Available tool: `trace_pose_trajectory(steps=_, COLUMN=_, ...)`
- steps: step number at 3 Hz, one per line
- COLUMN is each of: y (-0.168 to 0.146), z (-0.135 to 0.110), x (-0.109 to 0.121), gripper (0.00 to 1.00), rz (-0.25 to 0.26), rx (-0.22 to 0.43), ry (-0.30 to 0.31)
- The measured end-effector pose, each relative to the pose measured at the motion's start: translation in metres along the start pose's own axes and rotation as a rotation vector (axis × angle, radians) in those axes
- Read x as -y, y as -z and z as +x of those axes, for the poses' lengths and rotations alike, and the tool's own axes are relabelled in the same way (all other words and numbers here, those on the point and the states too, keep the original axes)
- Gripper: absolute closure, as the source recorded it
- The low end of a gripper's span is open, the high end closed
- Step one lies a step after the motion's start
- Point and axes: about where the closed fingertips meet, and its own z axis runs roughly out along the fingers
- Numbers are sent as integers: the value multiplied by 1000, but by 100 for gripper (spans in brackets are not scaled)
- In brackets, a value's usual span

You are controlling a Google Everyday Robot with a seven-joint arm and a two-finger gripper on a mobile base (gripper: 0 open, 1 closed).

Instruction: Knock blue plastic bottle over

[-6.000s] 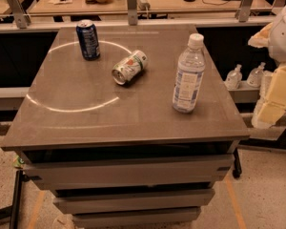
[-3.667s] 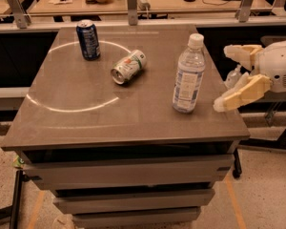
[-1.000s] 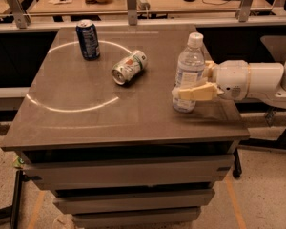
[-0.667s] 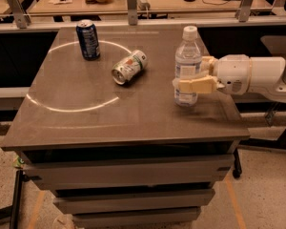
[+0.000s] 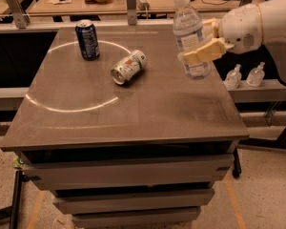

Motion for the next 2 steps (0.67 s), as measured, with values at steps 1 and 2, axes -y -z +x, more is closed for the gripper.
trace_pose_trajectory(steps=1, y=3, z=-20, x=8, gripper=100, rz=-53, rx=-211, ry=83)
trace_pose_trajectory(steps=2, y=-11, z=-26, x=2, gripper=100, rz=-142, rx=-434, ry=170)
